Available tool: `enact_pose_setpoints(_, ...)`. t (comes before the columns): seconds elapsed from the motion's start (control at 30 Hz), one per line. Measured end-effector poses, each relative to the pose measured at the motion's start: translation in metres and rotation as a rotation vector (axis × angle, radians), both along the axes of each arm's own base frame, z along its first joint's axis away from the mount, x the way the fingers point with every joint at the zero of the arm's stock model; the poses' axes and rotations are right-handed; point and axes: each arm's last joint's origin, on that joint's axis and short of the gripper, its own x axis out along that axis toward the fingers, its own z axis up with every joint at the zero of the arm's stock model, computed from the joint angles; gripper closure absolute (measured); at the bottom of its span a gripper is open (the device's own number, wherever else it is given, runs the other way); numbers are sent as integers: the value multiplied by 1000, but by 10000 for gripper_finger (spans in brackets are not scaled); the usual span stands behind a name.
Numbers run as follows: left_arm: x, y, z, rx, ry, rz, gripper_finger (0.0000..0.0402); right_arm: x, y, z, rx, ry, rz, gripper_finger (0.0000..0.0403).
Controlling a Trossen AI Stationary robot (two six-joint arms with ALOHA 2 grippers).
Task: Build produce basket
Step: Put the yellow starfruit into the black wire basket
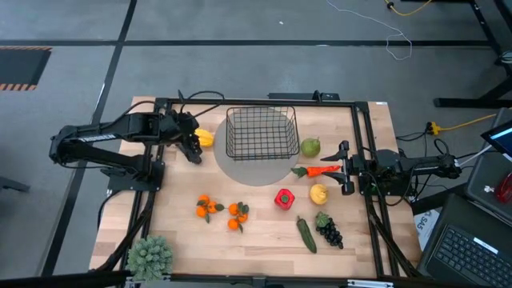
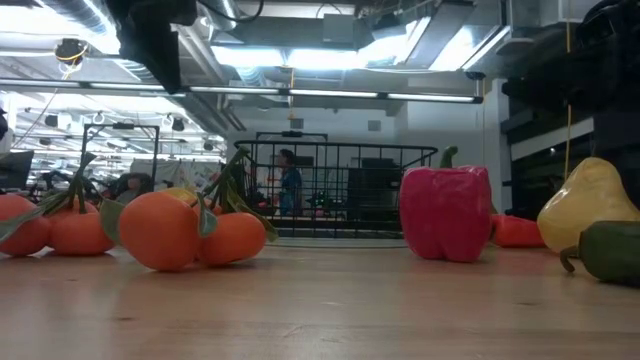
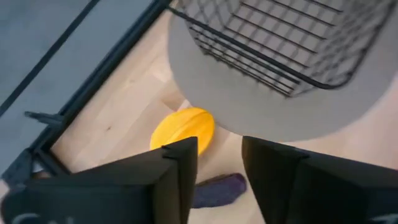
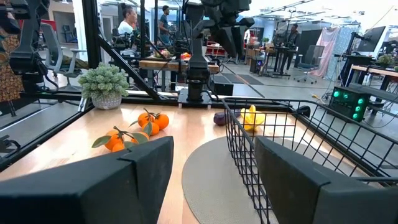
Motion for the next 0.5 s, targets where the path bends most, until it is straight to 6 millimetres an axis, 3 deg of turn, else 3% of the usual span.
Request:
enact_pose_setpoints(0.17,-2,6,0,29,7,55,256,0,0,0,0,0,0,177)
enact_pose_setpoints(0.5,10,17,-9,18,63,98,252,0,0,0,0,0,0,177)
